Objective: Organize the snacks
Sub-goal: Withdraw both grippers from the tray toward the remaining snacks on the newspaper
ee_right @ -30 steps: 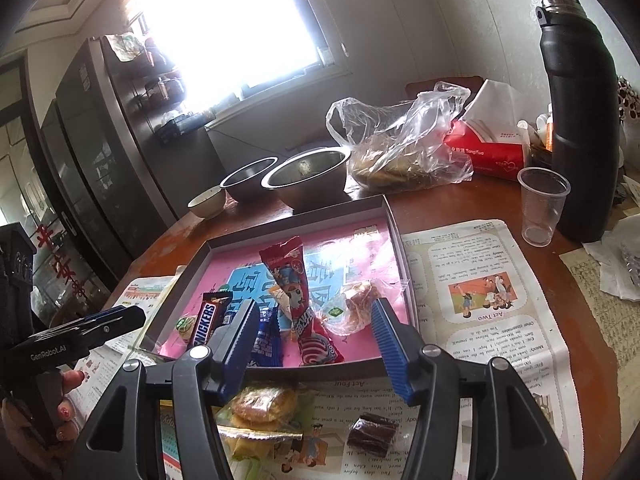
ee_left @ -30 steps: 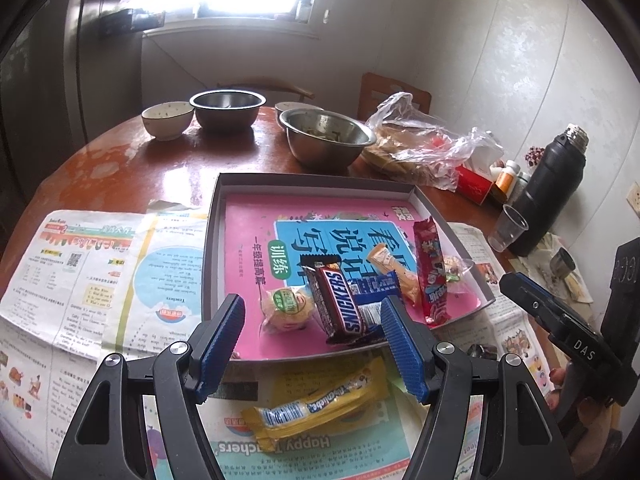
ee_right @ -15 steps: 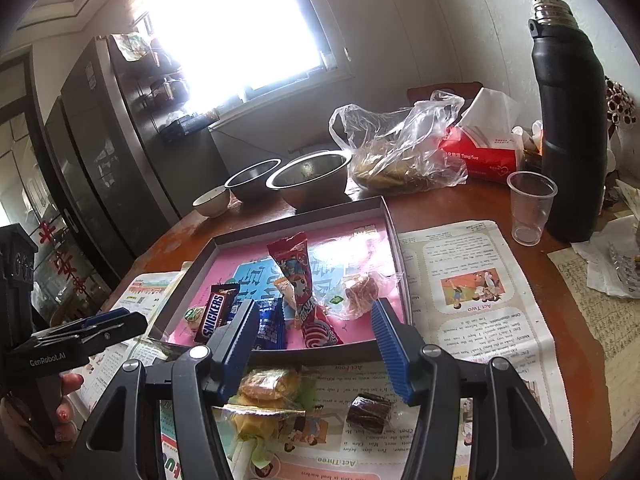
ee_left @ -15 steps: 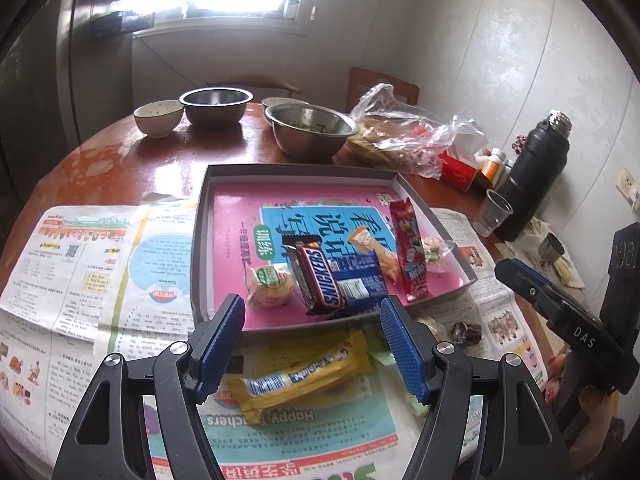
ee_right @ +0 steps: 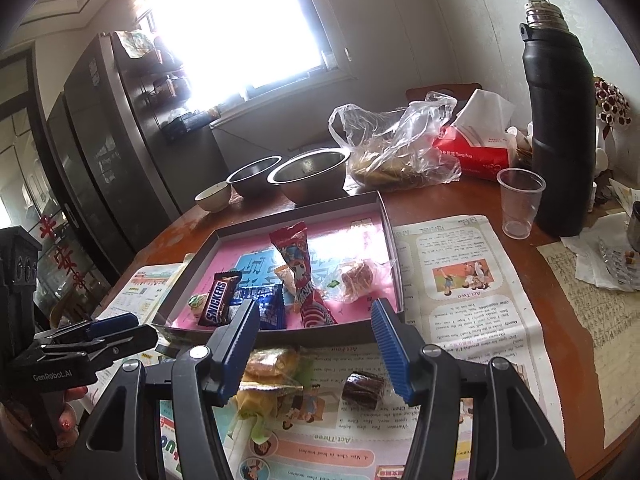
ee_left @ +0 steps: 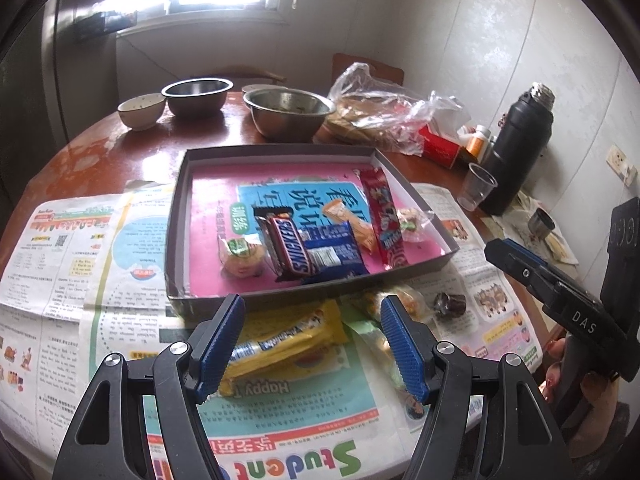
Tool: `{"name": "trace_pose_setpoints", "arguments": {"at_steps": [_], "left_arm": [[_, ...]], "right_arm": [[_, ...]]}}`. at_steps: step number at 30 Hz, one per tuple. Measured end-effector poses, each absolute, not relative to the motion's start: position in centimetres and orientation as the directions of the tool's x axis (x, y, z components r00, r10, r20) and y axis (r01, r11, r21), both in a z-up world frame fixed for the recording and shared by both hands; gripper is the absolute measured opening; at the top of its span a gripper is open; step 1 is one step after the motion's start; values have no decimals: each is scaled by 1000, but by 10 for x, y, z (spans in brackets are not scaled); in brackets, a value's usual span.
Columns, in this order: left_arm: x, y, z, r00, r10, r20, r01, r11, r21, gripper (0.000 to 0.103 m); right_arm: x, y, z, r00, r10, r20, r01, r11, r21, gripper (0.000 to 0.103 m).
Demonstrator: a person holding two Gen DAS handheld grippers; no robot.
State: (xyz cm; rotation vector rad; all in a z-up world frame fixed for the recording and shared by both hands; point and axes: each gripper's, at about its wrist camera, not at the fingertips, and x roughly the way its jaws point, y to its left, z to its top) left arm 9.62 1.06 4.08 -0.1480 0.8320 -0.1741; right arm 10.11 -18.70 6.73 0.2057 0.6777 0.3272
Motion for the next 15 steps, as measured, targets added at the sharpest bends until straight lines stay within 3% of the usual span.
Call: {"name": "trace_pose_setpoints", "arguments": {"at_steps": [15], "left_arm": [[88, -17, 24, 604, -253, -756, 155, 968, -200, 72]], "right_arm": [[89, -193, 63, 723, 349, -596, -225, 935, 275, 58]]}}
